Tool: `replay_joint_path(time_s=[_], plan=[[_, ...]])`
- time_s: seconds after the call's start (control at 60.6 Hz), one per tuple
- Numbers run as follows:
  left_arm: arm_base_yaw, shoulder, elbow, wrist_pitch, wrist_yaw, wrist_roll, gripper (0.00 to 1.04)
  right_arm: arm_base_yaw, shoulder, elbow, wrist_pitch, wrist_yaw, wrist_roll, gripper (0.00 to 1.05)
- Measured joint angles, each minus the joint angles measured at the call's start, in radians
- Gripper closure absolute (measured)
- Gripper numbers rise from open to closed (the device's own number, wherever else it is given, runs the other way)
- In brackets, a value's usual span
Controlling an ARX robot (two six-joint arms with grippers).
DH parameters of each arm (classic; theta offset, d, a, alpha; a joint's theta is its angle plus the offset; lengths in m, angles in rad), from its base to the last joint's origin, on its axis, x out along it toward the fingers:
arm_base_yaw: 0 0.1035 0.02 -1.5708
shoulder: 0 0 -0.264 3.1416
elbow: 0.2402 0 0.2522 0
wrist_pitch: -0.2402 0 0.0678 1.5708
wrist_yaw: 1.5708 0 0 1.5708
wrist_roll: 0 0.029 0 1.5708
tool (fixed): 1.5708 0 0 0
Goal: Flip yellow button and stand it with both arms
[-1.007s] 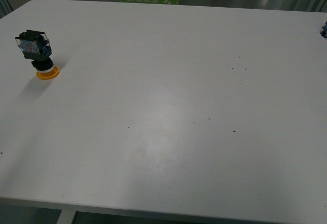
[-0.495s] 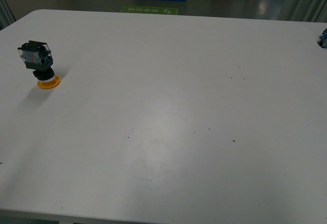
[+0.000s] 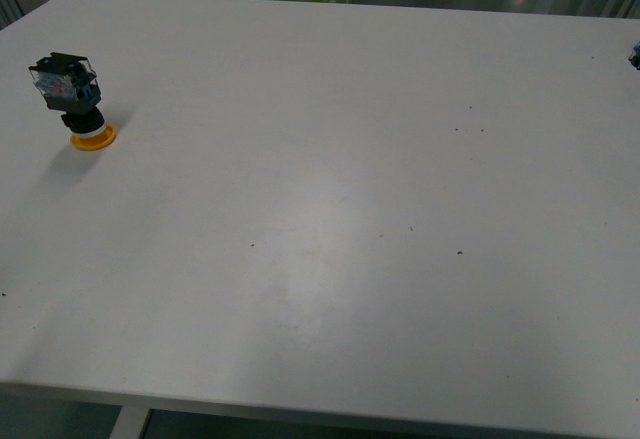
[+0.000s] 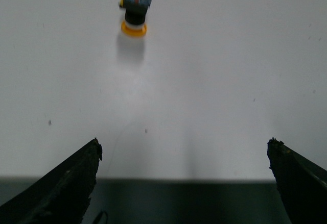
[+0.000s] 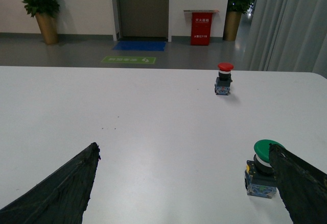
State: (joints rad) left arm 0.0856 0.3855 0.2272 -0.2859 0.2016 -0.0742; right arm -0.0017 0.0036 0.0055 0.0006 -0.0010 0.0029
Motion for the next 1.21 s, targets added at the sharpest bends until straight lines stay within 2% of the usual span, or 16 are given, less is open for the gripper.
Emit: replay_joint_path(time_s=[0.132,0.231,0.33,0.594,0.858,1.205], plan=[[0.115,0.236,0.111,0.155,0.100,0.101,0.07,0.000,0.000,0.000,0.000,0.000,0.000,0.07],[0.147,0.498,0.243,0.263,0.114,0.196,0.07,0.000,0.000,0.000,0.000,0.000,0.000,0.07],[0.134,0.700,0.364,0.298,0.119,0.243,0.07,0.000,0.000,0.000,0.000,0.000,0.000,0.07],[0.066,0.992,0.578,0.320,0.144,0.238,0.07,0.000,0.000,0.000,0.000,0.000,0.000,0.07],[0.035,1.155,0.682,0.227,0.092,0.245,0.07,0.000,0.000,0.000,0.000,0.000,0.000,0.07],[0.018,1.285,0.794,0.212,0.066,0.249,0.07,0.000,0.000,0.000,0.000,0.000,0.000,0.07]])
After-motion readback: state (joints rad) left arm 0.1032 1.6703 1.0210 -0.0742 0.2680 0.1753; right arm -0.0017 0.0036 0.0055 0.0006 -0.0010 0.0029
